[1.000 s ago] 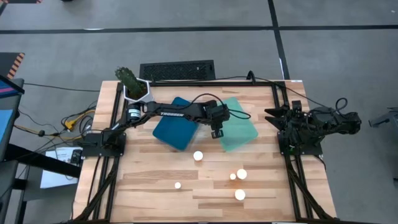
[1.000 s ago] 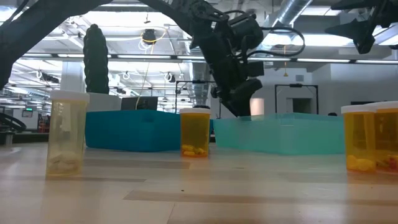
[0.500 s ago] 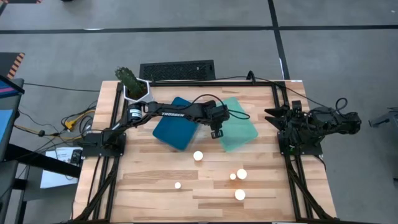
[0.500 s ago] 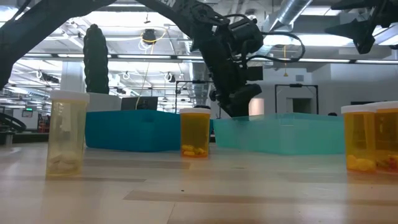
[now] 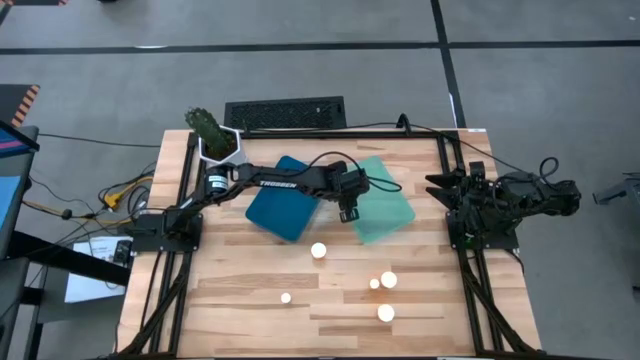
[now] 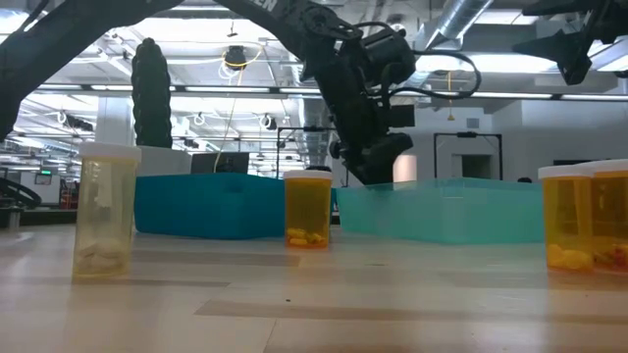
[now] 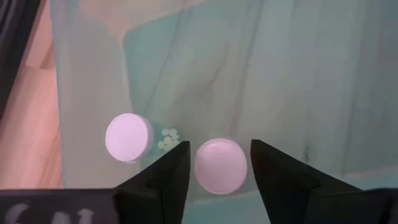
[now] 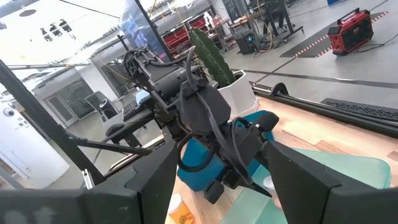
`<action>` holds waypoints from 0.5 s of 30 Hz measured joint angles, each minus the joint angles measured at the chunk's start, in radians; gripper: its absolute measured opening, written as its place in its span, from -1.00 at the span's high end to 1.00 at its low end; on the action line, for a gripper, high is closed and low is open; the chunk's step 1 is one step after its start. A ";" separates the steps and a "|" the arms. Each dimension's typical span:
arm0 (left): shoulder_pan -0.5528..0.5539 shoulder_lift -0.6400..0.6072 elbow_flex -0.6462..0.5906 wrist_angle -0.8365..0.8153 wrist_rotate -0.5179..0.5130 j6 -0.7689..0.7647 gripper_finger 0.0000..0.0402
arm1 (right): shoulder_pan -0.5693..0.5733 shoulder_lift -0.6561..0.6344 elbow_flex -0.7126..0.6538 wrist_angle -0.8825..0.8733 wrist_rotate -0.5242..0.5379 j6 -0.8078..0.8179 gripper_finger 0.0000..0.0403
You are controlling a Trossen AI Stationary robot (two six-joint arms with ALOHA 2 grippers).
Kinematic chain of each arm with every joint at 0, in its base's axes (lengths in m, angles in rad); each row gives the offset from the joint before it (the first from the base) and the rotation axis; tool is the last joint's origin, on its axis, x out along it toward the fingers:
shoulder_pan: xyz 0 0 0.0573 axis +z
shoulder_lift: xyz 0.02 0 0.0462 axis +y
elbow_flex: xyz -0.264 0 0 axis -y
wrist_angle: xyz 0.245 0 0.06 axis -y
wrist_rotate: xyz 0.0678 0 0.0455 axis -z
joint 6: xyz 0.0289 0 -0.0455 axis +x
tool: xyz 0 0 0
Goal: Pick and place medicine bottles into bin by pill shape (circle, oval)
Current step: Put the pink pill bottle into the green bin, then put the orange pill bottle into the green bin
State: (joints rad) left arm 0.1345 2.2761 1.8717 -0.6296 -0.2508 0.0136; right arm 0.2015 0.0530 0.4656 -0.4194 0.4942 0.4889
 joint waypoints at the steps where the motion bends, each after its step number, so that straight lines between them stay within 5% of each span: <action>1: 0.000 0.000 0.000 0.000 0.001 0.000 0.16 | 0.000 0.000 0.000 0.000 0.000 0.000 -0.29; 15: -0.005 0.000 0.016 -0.013 0.018 -0.017 -0.04 | 0.000 0.000 0.000 0.000 0.000 0.000 -0.29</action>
State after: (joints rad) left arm 0.1294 2.2761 1.8878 -0.6422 -0.2324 -0.0036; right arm 0.2014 0.0528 0.4656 -0.4194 0.4942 0.4887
